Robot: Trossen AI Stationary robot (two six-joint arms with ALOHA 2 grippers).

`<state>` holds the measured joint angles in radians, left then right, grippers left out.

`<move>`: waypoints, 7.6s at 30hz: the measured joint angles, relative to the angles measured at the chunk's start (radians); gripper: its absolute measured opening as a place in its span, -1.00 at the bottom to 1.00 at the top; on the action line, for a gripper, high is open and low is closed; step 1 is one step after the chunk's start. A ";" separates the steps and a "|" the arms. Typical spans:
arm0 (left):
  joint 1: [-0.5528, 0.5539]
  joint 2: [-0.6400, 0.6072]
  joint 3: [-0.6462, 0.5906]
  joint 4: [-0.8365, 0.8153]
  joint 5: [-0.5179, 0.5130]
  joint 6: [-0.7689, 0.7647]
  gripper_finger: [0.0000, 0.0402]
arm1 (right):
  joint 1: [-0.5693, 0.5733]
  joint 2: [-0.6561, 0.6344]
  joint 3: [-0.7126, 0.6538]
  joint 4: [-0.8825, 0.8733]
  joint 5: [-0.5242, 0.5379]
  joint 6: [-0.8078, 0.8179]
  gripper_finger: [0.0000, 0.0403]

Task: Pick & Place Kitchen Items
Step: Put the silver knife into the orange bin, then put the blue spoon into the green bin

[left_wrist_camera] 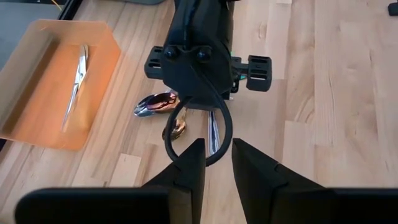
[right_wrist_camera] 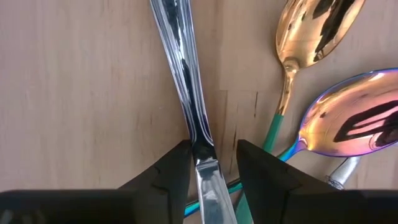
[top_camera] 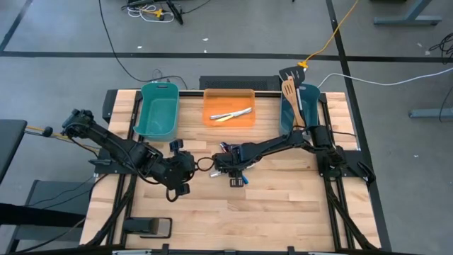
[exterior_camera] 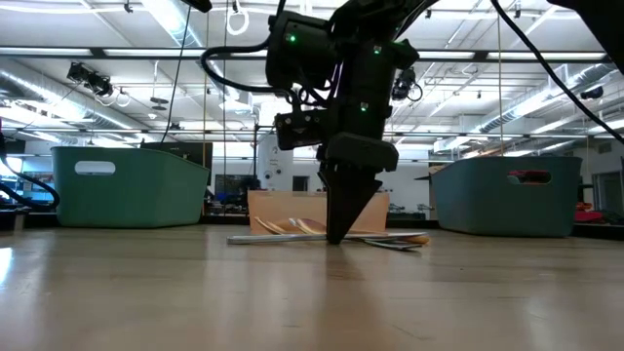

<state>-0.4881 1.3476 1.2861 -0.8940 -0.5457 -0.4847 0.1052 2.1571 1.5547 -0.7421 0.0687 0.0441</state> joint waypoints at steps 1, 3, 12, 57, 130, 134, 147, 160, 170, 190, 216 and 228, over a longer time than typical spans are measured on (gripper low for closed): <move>0.000 0.000 0.000 0.000 0.000 0.000 -0.58 | 0.000 0.000 0.000 0.000 0.001 0.000 -0.29; 0.000 0.000 0.000 0.000 0.000 0.000 -0.58 | 0.000 0.000 0.000 0.001 0.001 0.000 -0.29; 0.000 0.000 0.000 0.000 0.000 0.000 -0.58 | 0.000 0.001 0.000 0.003 -0.007 -0.001 -0.33; 0.000 0.000 -0.002 0.000 0.000 0.000 -0.58 | 0.002 -0.194 0.000 -0.106 -0.052 -0.069 -0.76; 0.009 0.000 -0.001 0.100 -0.009 0.105 -0.58 | -0.634 -0.336 0.002 0.299 -0.211 -0.295 -0.75; 0.009 0.000 -0.001 0.100 -0.010 0.107 -0.58 | -0.657 -0.299 0.002 0.323 -0.229 -0.300 -0.75; 0.009 0.000 -0.001 0.099 -0.011 0.141 -0.58 | -0.704 -0.173 0.002 0.365 -0.321 -0.300 -0.75; 0.009 0.000 -0.001 0.101 -0.038 0.141 -0.58 | -0.713 -0.117 0.002 0.366 -0.324 -0.297 -0.75; 0.009 0.000 -0.001 0.101 -0.038 0.140 -0.58 | -0.713 -0.117 0.002 0.358 -0.325 -0.289 -0.75; 0.009 0.000 -0.001 0.101 -0.037 0.139 -0.58 | -0.706 -0.117 0.002 0.360 -0.323 -0.234 -0.53; 0.009 0.000 -0.001 0.124 -0.037 0.183 -0.58 | -0.513 -0.216 0.002 0.128 -0.320 -0.147 -0.52; 0.009 0.000 -0.001 0.124 -0.037 0.184 -0.58 | -0.299 -0.273 0.001 -0.074 -0.321 -0.022 -0.52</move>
<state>-0.4789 1.3472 1.2854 -0.7704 -0.5831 -0.3004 -0.1939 1.8838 1.5562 -0.8160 -0.2523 0.0217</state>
